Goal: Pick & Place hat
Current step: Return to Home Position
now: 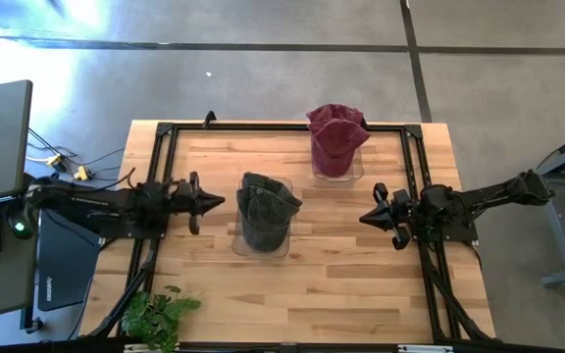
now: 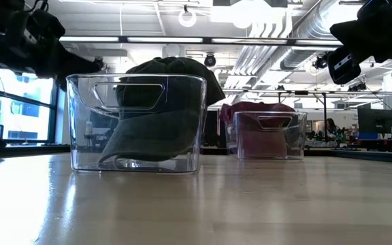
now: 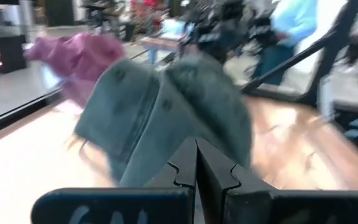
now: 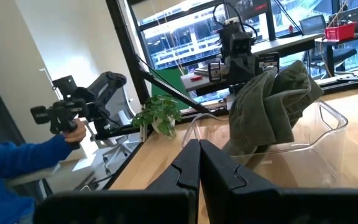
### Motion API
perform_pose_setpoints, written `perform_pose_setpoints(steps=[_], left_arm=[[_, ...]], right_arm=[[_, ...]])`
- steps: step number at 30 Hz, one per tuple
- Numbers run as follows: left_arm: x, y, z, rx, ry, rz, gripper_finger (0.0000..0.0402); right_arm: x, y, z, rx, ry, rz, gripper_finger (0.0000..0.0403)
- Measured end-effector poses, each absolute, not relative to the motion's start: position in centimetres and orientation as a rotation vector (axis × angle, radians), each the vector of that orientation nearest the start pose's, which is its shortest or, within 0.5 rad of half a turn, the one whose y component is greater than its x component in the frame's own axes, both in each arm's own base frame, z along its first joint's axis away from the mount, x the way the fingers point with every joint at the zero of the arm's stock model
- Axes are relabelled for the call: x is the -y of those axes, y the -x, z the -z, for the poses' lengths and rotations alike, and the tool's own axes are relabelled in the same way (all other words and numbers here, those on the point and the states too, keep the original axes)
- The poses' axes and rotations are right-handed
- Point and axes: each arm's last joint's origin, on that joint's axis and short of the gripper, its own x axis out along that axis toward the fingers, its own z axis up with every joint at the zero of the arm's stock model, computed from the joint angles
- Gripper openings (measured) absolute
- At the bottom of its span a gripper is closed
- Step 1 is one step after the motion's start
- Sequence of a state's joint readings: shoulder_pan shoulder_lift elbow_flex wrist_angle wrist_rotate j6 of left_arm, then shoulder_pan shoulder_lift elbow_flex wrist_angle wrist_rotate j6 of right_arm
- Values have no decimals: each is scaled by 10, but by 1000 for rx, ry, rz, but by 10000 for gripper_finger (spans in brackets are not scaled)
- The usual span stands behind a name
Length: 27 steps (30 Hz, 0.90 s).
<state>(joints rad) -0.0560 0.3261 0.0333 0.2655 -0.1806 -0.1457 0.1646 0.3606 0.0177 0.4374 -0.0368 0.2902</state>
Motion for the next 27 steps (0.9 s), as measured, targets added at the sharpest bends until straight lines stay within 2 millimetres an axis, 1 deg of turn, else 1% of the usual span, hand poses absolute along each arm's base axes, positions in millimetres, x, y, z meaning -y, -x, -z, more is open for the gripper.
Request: perform_pose_setpoints(steps=[2, 4, 9, 14, 18, 21, 24, 27], left_arm=[[6, -117, -169, -53, 121, -163, 0], [11, -115, -166, -84, 109, -160, 0], [21, -107, -159, -153, 82, -82, 0], [22, -100, -168, -66, 59, -62, 0], [20, -92, -176, 38, 64, -33, 0], [19, -91, -178, -1, 43, -61, 0], [17, -90, -177, -15, 75, -104, 0], [18, -91, -176, -11, 95, -92, 0]], right_arm=[[-21, -118, -180, 64, -296, -214, 6], [-21, -118, -180, 64, -299, -214, 6], [-21, -118, -179, 58, -299, -214, 2], [-21, -118, -179, 52, -298, -213, 6], [-21, -118, -179, 56, -271, -212, 2], [-21, -118, -179, 60, -248, -211, 3], [-21, -118, -180, 70, -242, -209, 4], [-21, -118, -180, 72, -222, -207, 2]])
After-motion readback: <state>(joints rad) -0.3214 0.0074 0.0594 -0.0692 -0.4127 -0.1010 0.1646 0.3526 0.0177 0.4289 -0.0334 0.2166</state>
